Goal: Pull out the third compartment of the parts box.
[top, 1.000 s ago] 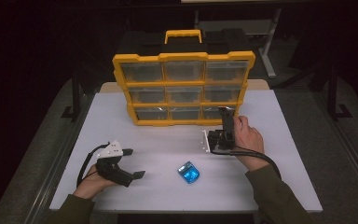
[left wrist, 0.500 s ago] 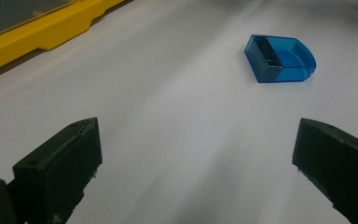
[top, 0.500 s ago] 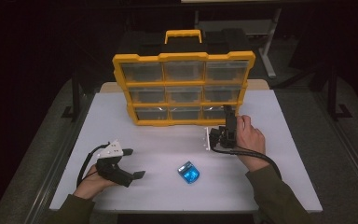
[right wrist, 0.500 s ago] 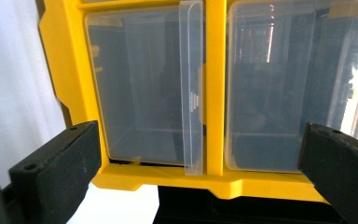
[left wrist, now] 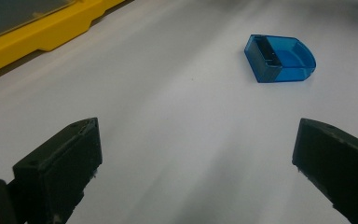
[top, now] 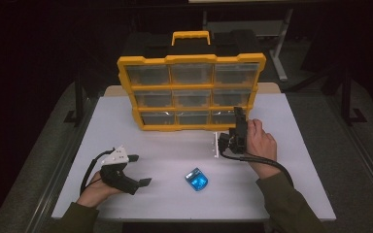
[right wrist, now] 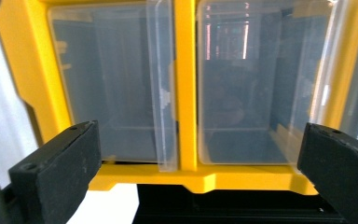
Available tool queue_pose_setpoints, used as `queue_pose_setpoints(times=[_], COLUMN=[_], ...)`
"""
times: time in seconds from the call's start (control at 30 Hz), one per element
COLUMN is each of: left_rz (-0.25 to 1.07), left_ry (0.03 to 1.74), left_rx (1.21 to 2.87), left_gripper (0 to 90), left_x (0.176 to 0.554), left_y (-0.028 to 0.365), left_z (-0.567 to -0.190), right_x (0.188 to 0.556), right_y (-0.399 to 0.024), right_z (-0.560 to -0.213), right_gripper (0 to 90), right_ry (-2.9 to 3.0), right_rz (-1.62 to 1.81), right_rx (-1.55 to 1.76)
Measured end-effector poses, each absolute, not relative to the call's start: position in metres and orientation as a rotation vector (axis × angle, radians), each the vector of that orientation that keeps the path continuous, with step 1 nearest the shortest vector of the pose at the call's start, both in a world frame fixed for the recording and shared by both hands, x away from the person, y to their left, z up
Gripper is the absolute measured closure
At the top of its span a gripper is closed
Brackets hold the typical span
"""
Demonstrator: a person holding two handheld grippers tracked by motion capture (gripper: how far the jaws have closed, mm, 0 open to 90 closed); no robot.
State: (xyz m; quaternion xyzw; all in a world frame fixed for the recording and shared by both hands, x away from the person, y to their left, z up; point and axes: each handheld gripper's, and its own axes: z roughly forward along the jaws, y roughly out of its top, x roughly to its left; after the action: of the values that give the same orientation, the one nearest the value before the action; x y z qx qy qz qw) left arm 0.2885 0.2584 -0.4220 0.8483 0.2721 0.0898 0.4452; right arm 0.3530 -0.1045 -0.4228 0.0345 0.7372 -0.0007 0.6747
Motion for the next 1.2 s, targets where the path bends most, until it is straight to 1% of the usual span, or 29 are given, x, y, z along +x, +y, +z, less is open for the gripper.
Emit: queue_pose_setpoints(times=[0.7, 1.2], left_rz=[0.236, 0.241], left_ry=[0.663, 0.66], left_rx=[2.118, 2.128], left_gripper=[1.2, 1.2], left_x=[0.288, 0.287], left_y=[0.257, 0.256], left_z=[-0.423, -0.424], right_x=[0.35, 0.349], right_y=[-0.105, -0.107], right_z=[-0.414, -0.397], right_gripper=[0.0, 0.0], right_ry=[1.513, 1.425], right_rz=[0.028, 0.046], right_rx=[0.099, 0.122])
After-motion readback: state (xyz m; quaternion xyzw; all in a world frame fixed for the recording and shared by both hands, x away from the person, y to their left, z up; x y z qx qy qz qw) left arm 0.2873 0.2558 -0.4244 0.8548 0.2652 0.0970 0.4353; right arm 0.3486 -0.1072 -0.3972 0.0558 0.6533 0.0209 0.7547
